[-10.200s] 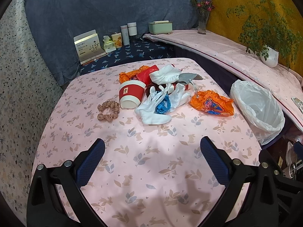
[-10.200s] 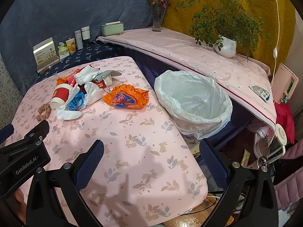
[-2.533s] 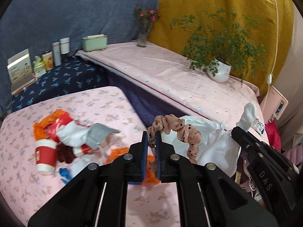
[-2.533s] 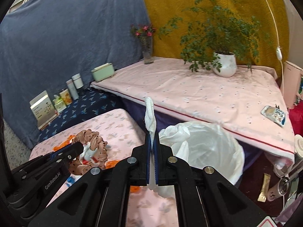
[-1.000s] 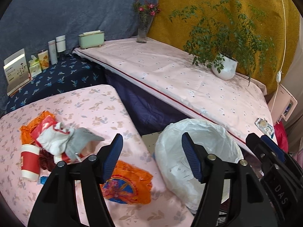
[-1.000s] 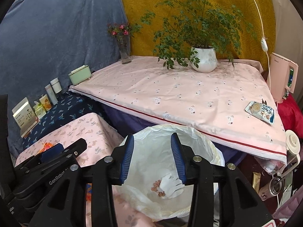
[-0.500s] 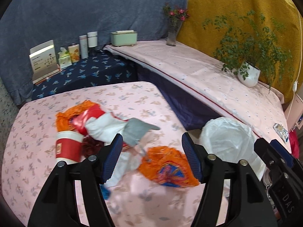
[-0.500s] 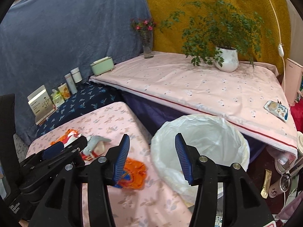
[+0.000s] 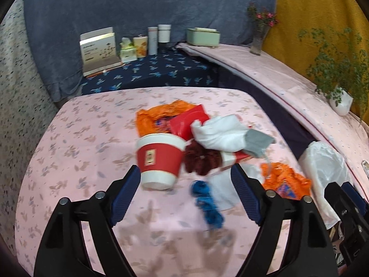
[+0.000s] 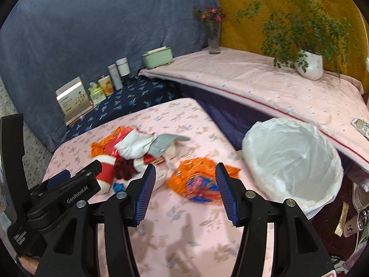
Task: Collect trash
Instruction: 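Return both grippers to the pile and open them over the items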
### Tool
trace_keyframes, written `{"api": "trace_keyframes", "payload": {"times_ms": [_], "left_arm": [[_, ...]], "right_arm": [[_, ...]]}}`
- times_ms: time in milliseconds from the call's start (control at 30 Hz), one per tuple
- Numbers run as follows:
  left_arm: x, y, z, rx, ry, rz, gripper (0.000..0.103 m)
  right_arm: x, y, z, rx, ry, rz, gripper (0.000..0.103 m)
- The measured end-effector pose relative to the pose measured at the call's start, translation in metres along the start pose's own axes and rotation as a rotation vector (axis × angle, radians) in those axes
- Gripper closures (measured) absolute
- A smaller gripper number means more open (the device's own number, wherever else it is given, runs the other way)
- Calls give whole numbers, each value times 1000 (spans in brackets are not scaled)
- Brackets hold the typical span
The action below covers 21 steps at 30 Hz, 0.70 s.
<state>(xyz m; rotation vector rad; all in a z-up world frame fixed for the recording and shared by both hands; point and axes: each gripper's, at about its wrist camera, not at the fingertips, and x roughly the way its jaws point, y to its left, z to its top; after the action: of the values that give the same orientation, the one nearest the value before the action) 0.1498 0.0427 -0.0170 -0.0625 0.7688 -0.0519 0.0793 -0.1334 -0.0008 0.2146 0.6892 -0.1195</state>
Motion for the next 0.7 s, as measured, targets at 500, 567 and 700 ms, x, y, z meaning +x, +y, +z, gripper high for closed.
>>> {"api": "trace_keyframes", "payload": {"times_ms": [500, 567, 700], "left_arm": [[37, 77, -18, -92, 82, 87, 15], [41, 82, -18, -100, 88, 88, 15], [51, 87, -16, -112, 108, 83, 14]], "right_arm": [[62, 62, -44, -45, 147, 66, 50], [71, 67, -47, -51, 163, 74, 50], [85, 77, -49, -65, 186, 82, 50]]}}
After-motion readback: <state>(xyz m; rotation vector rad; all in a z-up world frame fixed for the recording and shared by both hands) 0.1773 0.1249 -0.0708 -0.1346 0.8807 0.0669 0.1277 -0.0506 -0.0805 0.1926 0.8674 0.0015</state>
